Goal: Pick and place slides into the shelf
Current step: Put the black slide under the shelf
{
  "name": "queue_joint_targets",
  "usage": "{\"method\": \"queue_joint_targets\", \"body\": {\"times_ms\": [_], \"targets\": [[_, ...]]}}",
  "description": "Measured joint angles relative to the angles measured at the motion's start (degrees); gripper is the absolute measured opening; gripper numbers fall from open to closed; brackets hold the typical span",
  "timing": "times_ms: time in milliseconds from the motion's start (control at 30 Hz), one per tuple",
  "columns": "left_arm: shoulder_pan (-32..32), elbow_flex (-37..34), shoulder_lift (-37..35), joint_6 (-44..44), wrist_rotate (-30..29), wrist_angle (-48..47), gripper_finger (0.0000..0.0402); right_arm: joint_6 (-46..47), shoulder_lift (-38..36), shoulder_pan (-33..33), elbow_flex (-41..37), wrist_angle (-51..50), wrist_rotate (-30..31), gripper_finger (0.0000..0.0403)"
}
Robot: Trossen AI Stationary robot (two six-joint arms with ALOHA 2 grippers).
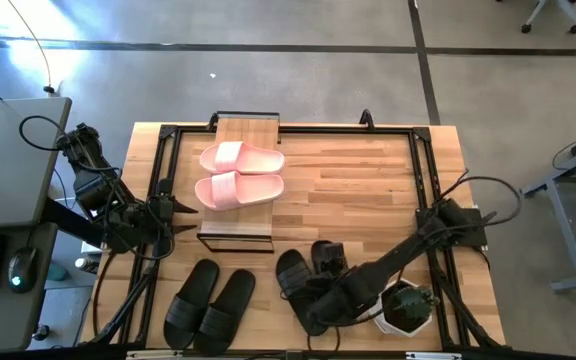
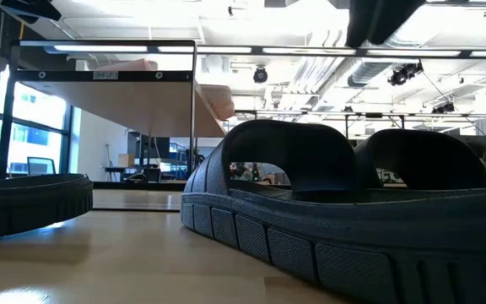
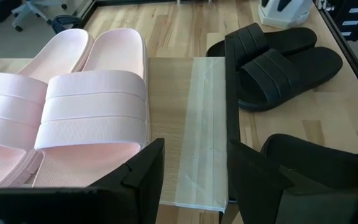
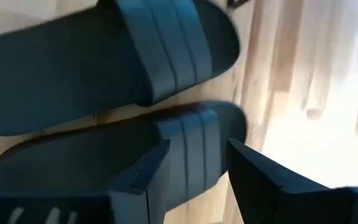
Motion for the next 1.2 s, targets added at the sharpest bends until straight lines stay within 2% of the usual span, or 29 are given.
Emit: {"method": "queue_joint_targets", "body": {"times_ms": [133, 300, 633, 1200], "targets": [[0.0, 0.0, 0.0, 0.0, 0.0, 0.0, 0.0156, 2.9, 4.7, 0.2, 3.9, -5.1, -0.8, 0.0142], [0.0, 0.0, 0.0, 0.0, 0.7, 0.0, 0.0156, 7.2, 8.8, 0.3, 4.7, -9.8, -1.0, 0.0142], [0.0, 0.0, 0.0, 0.0, 0.9, 0.0, 0.0156, 11.1, 11.9, 2.4, 4.6, -10.1, -0.7, 0.0142], [0.0, 0.0, 0.0, -0.2, 0.9, 0.1, 0.0156, 13.5, 12.0, 0.7, -5.0, -7.0, 8.6, 0.0141]]}}
